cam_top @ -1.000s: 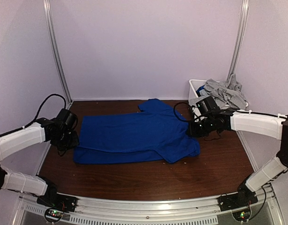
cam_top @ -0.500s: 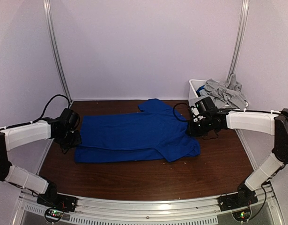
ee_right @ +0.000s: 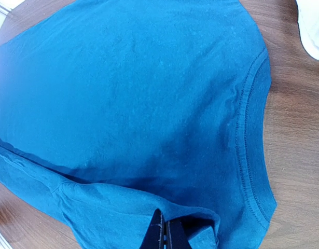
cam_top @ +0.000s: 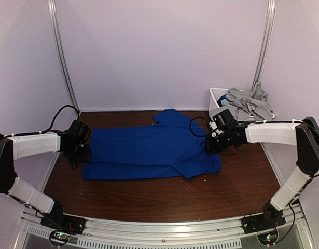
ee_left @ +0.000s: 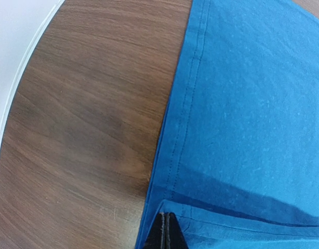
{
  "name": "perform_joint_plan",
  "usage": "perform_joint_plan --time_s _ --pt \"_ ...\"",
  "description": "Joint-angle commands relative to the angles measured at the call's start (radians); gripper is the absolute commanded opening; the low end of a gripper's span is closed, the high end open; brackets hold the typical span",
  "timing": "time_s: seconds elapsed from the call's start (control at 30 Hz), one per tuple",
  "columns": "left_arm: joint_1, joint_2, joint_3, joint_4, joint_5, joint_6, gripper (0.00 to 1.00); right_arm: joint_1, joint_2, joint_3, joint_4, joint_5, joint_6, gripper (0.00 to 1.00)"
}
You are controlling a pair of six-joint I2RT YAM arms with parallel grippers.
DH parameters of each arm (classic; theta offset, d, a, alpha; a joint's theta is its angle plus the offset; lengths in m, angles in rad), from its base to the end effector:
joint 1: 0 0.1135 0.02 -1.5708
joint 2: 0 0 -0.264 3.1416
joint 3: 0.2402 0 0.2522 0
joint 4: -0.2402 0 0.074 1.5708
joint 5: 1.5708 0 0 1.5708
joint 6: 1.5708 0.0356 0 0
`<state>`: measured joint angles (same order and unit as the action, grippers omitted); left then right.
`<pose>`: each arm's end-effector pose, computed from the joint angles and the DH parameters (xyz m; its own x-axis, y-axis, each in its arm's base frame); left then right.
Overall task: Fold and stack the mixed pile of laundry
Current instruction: Fold the flattened T-shirt at the center of the board.
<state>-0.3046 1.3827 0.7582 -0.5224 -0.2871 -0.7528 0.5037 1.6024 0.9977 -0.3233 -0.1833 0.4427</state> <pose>0.2405 -0.0650 0.1797 -0.7553 -0.4499 -0.4766 -0.4656 0.8801 -0.0929 0.2853 0.1646 0.2002 -0.8777 -0.0028 -0.4792 -0.2150 0.8960 0.3886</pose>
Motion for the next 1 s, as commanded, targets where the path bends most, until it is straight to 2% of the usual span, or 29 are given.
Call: perform_joint_plan --time_s 0.0,0.43,0.97 --pt "0.01 0.024 0.016 0.048 -0.002 0.016 0.0 -0.008 0.022 0.053 0.027 -0.006 -0.02 0.0" --pt "0.025 0.082 0.009 0.071 -0.005 0.021 0.0 -0.011 0.116 0.09 0.036 0.002 -0.047 0.0" --pt "0.054 0.078 -0.03 0.073 -0.013 0.011 0.0 -0.016 0.124 0.102 0.031 0.012 -0.073 0.0"
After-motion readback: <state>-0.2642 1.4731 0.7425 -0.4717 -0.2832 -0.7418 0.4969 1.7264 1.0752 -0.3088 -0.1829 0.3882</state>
